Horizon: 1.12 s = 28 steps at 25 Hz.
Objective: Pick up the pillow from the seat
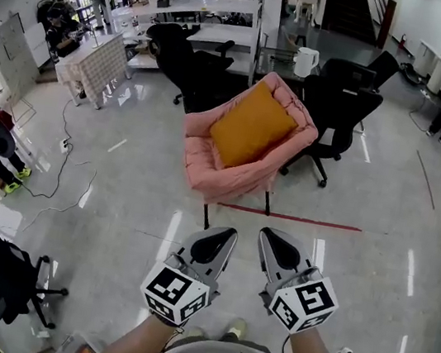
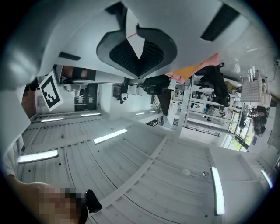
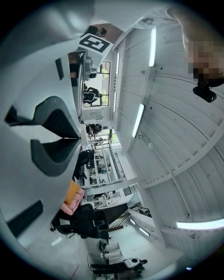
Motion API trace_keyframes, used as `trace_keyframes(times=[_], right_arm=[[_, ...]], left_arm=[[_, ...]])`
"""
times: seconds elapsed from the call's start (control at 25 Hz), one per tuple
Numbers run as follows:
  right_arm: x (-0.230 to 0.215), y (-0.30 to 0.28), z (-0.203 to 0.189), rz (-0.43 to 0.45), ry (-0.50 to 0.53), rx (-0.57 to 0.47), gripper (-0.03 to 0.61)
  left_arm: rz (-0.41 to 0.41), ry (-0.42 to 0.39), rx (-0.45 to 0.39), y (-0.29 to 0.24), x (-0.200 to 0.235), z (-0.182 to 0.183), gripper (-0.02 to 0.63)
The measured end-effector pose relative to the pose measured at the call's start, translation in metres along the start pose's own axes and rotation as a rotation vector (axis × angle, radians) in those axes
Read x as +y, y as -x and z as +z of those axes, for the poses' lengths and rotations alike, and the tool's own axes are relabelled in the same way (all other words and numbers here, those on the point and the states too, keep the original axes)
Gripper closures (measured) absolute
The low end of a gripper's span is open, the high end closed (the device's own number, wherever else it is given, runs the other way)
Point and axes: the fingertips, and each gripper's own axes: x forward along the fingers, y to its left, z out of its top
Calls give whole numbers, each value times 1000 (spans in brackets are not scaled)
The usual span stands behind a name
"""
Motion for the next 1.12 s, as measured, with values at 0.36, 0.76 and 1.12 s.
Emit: trace_keyframes(times=[0.36,0.76,1.12], right_arm=[[-46,12,-2,4,-22,5,561],[-87,-1,-5,-15,-40,13,561],[-128,-75,-13,-38,-54,34,561]], left_arm=[[18,2,17,-44,-17,-9,603],[-12,1,27,-90,-10,-9,603],[-32,14,38,-144,56,-12,603]])
